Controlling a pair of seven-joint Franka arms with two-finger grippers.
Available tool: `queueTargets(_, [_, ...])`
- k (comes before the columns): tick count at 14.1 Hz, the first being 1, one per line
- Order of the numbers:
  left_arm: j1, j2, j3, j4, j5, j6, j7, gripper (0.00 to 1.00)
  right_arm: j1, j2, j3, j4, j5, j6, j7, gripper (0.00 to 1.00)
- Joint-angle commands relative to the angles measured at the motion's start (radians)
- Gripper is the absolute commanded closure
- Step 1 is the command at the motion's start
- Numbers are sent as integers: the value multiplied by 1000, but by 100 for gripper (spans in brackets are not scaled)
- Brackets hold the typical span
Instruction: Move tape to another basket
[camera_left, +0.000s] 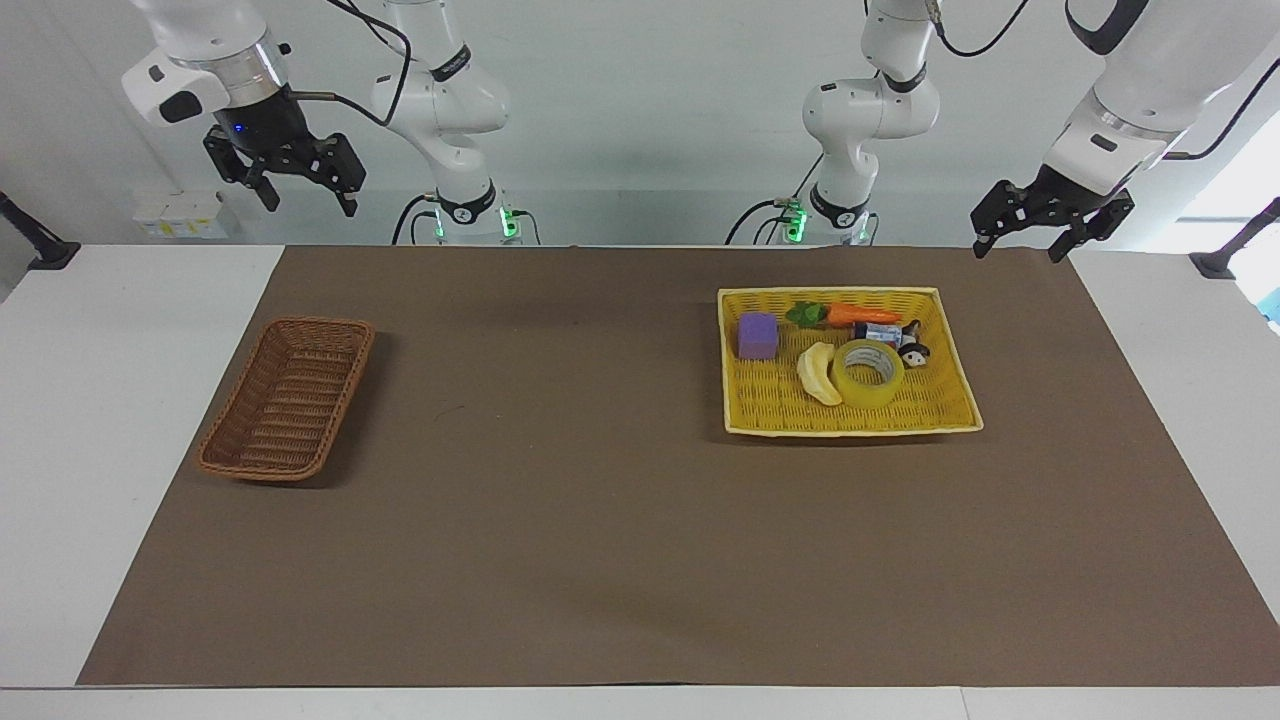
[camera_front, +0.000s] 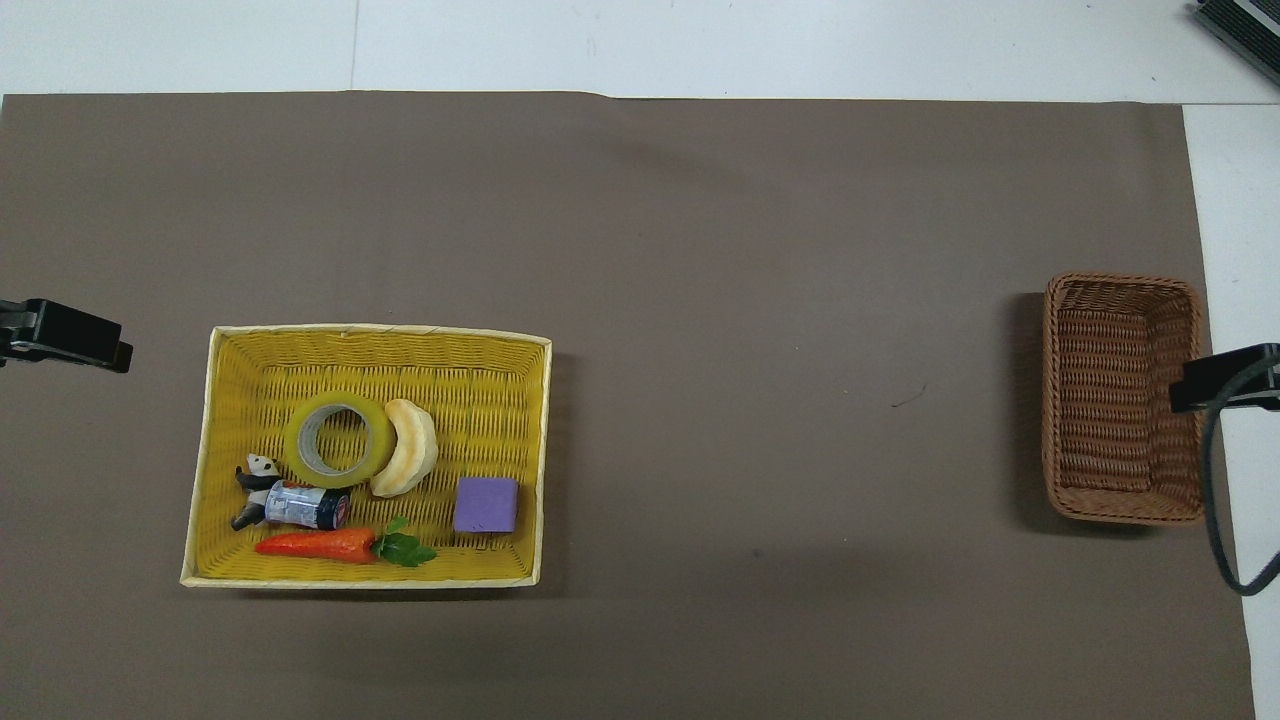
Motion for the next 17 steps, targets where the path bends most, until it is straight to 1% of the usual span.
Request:
queueTargets(1, [15, -4, -9, -2, 21, -11, 3, 0, -14, -24, 6, -30, 1, 23, -25, 0])
queueTargets(17, [15, -4, -9, -4, 4, 8, -6, 0, -14, -24, 6, -30, 1, 23, -25, 0])
